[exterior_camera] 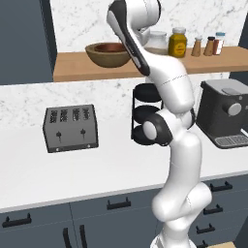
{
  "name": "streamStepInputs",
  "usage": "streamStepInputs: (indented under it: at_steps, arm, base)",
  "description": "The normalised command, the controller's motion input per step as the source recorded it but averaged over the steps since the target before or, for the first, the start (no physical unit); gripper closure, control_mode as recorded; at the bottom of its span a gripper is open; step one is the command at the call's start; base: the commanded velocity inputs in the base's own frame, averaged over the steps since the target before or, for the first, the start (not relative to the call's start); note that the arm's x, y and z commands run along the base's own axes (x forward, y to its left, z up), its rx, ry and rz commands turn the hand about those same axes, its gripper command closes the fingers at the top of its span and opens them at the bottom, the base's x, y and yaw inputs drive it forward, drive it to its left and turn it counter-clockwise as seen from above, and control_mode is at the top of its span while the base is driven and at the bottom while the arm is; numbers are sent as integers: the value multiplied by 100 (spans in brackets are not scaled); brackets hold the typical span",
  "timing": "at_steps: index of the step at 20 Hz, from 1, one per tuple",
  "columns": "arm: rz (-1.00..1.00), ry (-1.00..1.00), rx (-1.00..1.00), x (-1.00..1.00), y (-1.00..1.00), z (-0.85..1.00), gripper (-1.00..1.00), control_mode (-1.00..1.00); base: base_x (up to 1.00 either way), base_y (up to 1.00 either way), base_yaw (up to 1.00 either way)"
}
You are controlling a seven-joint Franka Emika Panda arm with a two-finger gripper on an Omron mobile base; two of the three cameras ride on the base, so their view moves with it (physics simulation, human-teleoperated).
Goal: Pick up the bowls on the counter and stack them on top of one another in the open cabinet. Place the smaller bowl on top of the larger bowl.
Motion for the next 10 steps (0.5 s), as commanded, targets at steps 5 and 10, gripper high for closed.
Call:
streamStepInputs:
  at_steps: [5, 10]
  arm:
    - [0, -1, 0, -100, -48, -15, -100, -100]
    - [2, 0, 0, -100, -46, -57, -100, -100]
  base:
    - [0, 0, 0]
    - [0, 0, 0]
